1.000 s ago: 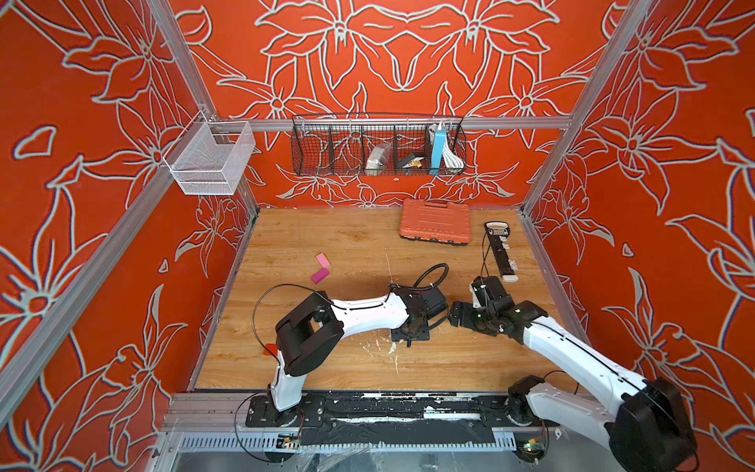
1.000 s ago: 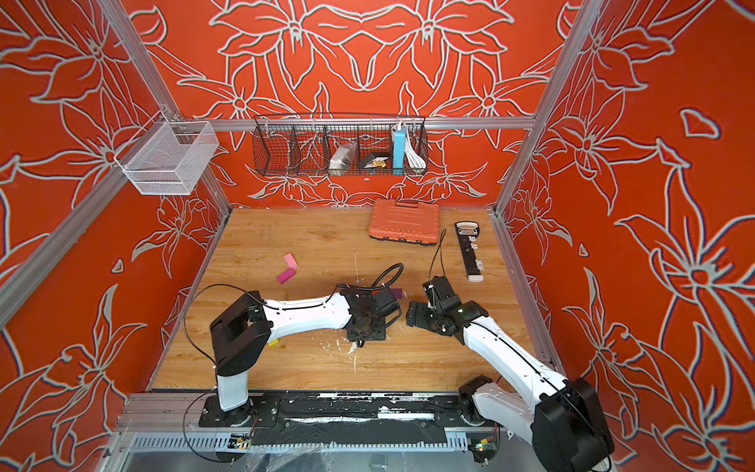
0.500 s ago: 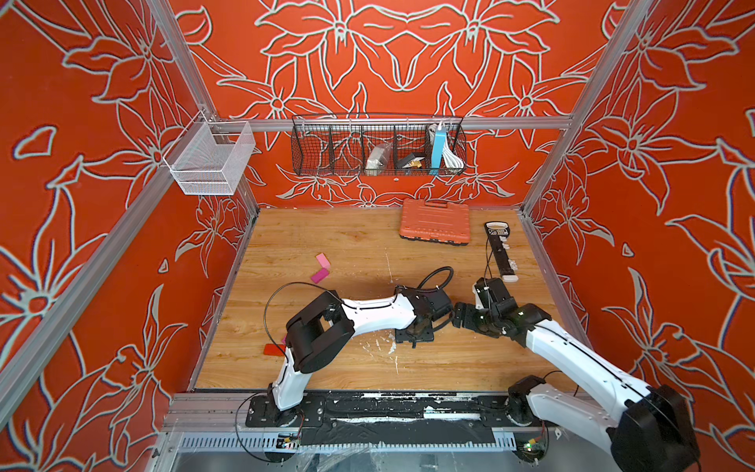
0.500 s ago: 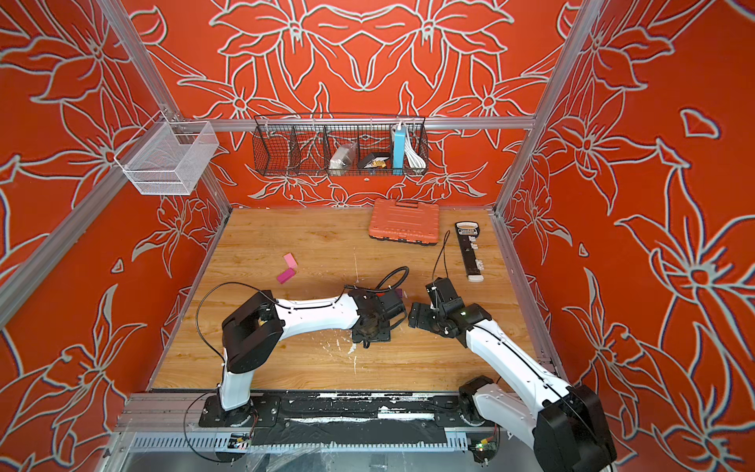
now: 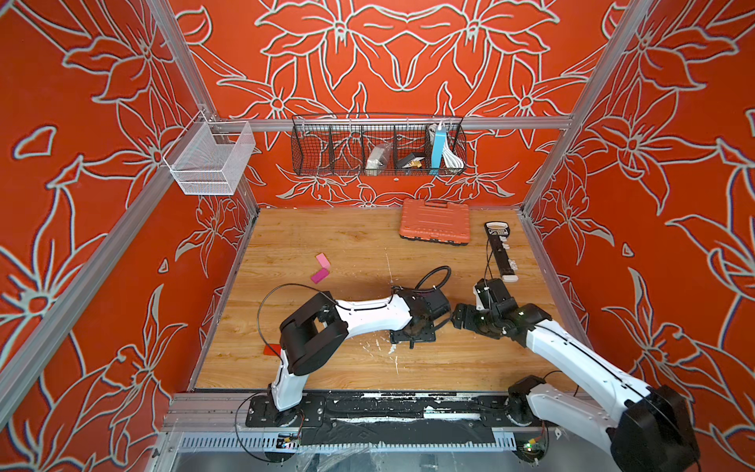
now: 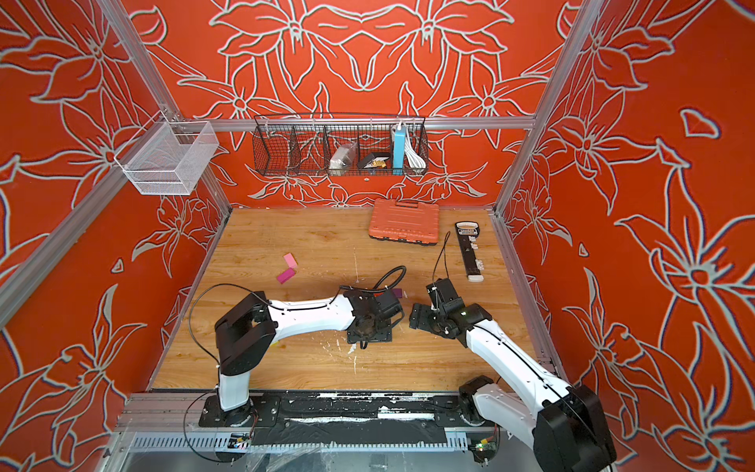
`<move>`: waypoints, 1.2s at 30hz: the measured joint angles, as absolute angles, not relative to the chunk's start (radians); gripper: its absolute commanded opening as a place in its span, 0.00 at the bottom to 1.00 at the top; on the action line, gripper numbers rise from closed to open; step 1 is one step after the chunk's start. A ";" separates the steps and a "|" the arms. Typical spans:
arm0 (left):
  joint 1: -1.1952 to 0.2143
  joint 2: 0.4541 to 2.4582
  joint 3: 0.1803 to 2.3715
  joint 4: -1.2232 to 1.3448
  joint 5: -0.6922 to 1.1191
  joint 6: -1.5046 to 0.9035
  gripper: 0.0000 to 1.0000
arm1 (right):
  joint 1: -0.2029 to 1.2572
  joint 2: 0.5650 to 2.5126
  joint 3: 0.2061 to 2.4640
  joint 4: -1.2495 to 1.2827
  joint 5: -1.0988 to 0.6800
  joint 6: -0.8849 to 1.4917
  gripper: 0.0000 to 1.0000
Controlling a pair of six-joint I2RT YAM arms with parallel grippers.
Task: Assemble the letter c with building blocks
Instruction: Place the building block at the center of the board, then assemble the building block at the center of the board.
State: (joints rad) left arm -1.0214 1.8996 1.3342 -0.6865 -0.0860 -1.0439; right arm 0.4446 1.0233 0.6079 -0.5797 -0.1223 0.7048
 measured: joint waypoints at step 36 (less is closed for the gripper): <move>-0.370 1.381 0.965 -0.620 0.213 -0.728 0.99 | 0.962 1.608 1.011 -0.628 0.102 0.919 0.91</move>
State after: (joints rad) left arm -0.3698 1.3808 0.9649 -0.6205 0.2134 -0.7284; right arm 0.9619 1.6077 1.0111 -0.6285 0.1020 0.9188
